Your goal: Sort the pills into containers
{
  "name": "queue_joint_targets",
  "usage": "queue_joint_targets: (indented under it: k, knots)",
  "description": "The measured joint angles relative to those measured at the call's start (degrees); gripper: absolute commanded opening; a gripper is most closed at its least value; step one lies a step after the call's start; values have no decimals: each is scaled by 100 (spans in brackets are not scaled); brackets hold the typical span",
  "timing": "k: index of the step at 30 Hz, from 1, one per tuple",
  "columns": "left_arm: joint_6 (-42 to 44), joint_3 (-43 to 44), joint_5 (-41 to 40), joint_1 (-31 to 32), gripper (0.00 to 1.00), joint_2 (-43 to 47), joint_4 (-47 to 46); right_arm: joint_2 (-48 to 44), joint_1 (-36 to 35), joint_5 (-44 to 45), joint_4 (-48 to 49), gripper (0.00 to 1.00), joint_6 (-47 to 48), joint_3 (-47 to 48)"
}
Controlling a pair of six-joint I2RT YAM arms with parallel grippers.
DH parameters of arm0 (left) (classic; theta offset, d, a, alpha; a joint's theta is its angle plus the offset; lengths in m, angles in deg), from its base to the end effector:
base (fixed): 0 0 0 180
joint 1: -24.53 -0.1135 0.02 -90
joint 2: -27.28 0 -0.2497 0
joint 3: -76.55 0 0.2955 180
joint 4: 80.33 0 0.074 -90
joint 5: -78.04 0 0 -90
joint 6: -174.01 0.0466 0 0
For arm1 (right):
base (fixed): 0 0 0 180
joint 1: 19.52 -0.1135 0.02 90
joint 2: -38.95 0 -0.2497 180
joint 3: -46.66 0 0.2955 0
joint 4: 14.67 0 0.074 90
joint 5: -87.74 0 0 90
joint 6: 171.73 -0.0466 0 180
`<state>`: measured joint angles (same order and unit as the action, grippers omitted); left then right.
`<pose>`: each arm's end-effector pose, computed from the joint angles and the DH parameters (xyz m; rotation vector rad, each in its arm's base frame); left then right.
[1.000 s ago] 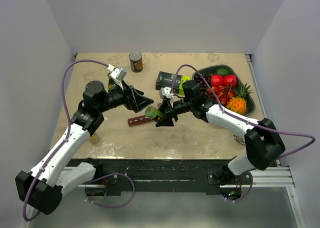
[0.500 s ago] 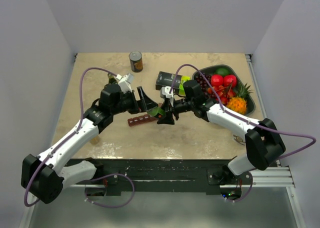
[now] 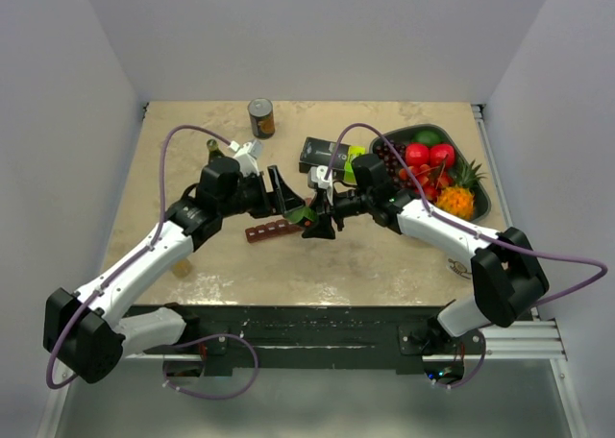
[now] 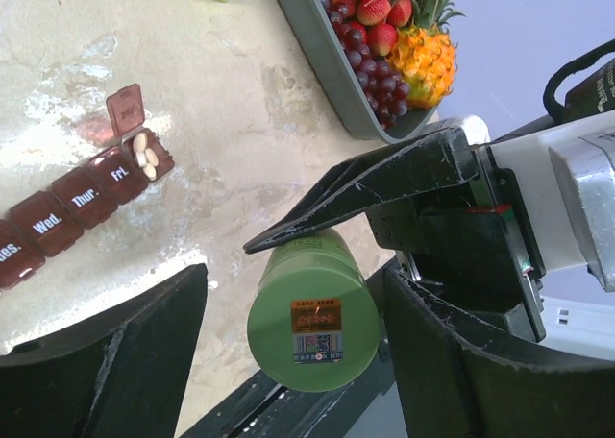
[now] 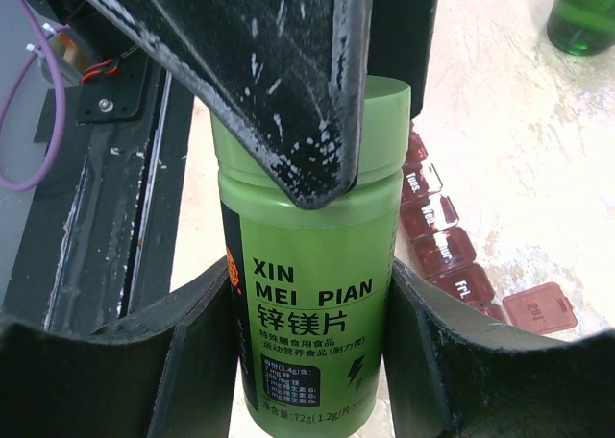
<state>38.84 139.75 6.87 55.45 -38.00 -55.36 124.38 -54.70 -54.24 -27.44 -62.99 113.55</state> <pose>0.2634 -0.1753 0.2759 -0.0515 2.2226 -1.1233 0.2796 0.2420 0.2151 -1.3950 1.5337 1.1255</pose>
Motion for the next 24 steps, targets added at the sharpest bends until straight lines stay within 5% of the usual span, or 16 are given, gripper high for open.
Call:
queue_joint_targets:
  k: [5, 9, 12, 13, 16, 24]
  knots:
    - [238, 181, 0, -2, 77, -26, 229, 0, 0, 2, -7, 0, 0, 0]
    - [376, 188, 66, 0, 65, -37, 317, 0, 9, 2, -9, 0, 0, 0]
    - [433, 190, 234, 0, 45, -59, 269, 0, 11, 4, -66, 0, -4, 0]
    - [461, 190, 291, 2, 30, -63, 238, 0, 9, 4, -81, 0, -7, 0]
    - [627, 190, 472, -4, 13, -118, 157, 0, 26, -2, -114, 0, -15, 0]
    - [1633, 186, 1451, -184, 6, -354, -282, 0, 125, -229, -146, 0, -175, -7]
